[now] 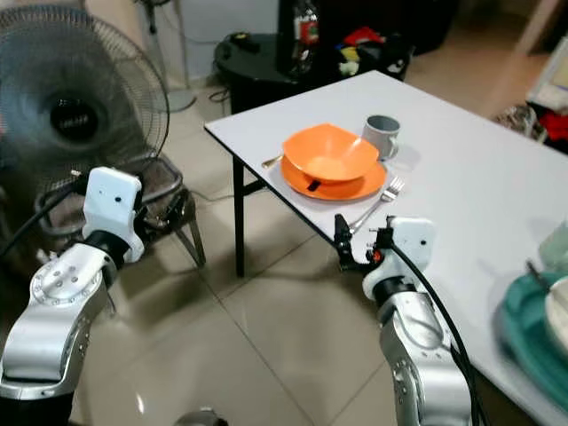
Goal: Setting the table
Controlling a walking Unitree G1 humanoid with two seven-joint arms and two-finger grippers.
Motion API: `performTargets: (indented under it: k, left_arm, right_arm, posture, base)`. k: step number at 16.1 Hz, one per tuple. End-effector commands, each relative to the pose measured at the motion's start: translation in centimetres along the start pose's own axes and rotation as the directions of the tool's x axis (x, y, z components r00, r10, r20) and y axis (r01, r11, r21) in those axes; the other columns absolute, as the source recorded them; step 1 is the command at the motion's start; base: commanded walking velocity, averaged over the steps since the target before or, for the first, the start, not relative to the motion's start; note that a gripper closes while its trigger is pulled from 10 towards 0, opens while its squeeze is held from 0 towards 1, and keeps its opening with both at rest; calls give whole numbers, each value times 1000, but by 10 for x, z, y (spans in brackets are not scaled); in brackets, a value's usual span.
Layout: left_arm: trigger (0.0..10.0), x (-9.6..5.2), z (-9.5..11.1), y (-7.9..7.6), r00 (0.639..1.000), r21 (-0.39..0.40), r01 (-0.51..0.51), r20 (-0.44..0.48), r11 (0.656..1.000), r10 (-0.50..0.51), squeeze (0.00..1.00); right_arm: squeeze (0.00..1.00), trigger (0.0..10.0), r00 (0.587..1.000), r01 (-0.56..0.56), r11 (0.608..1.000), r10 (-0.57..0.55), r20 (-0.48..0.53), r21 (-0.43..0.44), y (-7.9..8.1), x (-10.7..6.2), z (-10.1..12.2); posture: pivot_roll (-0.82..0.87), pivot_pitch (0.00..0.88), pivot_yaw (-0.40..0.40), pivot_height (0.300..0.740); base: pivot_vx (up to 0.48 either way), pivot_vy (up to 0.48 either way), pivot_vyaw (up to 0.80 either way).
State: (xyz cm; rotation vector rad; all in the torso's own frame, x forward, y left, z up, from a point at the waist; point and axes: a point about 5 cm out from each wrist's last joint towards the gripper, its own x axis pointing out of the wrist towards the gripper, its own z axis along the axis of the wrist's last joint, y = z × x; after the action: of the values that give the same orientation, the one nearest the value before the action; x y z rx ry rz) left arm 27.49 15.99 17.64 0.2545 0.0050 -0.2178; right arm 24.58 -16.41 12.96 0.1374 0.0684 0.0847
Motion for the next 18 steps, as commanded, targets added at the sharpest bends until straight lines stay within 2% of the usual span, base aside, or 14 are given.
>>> performTargets:
  k: [1, 8, 18]
  left_arm:
    - [10000, -1, 2, 3, 1000, 11, -5, 1, 1000, 5, 0]
    - [10000, 0, 5, 3, 1000, 20, 8, -1, 1000, -8, 0]
    - [10000, 1, 7, 8, 1000, 47, -2, -7, 999, 3, 0]
  right_arm:
    - [0, 10000, 1000, -19, 1000, 19, 3, 12, 5, 1, -1]
    - [0, 10000, 998, -58, 998, 58, 6, 16, 10, 0, -1]
    - [0, 10000, 998, -66, 998, 66, 12, 10, 6, 6, 2]
  posture:
    - [87, 0, -27, 740]
    - [91, 0, -23, 740]
    - [110, 0, -30, 740]
  base:
    - [0, 424, 0]
    - [0, 420, 721]
    - [0, 402, 800]
